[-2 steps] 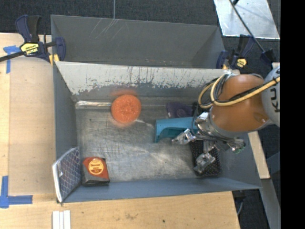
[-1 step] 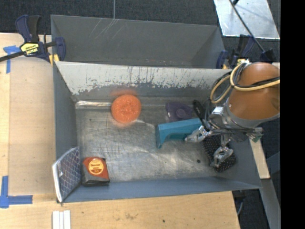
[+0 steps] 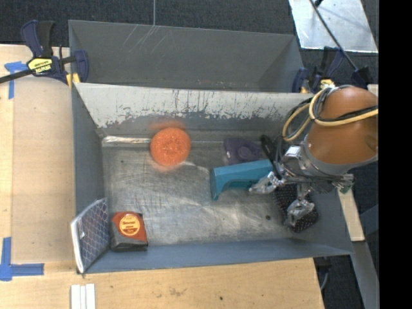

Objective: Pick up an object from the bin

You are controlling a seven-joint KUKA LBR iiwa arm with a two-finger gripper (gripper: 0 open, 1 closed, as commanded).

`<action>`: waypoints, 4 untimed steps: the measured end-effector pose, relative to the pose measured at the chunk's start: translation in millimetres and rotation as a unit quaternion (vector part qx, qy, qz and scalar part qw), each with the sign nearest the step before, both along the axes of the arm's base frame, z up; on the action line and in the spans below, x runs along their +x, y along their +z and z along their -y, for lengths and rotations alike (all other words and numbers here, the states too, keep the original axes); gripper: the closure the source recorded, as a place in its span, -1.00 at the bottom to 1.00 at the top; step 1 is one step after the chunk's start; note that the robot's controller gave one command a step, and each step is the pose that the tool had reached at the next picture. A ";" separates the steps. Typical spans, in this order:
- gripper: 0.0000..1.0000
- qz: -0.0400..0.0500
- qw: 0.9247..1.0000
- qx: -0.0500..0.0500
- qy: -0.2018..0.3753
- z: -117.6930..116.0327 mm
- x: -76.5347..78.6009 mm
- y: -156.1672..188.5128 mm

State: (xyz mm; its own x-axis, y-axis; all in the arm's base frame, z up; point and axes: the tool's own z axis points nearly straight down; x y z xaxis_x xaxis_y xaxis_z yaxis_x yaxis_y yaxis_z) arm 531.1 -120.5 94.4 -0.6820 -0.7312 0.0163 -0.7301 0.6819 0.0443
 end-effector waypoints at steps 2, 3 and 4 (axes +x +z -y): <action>-1.00 0.025 1.000 -0.008 0.006 -49.2 57.5 67.8; -1.00 0.026 0.999 -0.009 -0.029 -27.8 76.1 40.1; -1.00 0.025 0.995 -0.010 -0.094 -26.0 60.7 9.9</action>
Offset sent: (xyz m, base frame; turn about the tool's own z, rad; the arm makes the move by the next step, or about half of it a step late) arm 0.0558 0.0262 0.0257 -0.0144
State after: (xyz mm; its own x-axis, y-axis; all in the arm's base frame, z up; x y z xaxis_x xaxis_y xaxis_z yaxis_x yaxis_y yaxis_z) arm 591.8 -94.5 104.4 -0.8066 -0.5911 -0.0066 -0.5910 0.8066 -0.0038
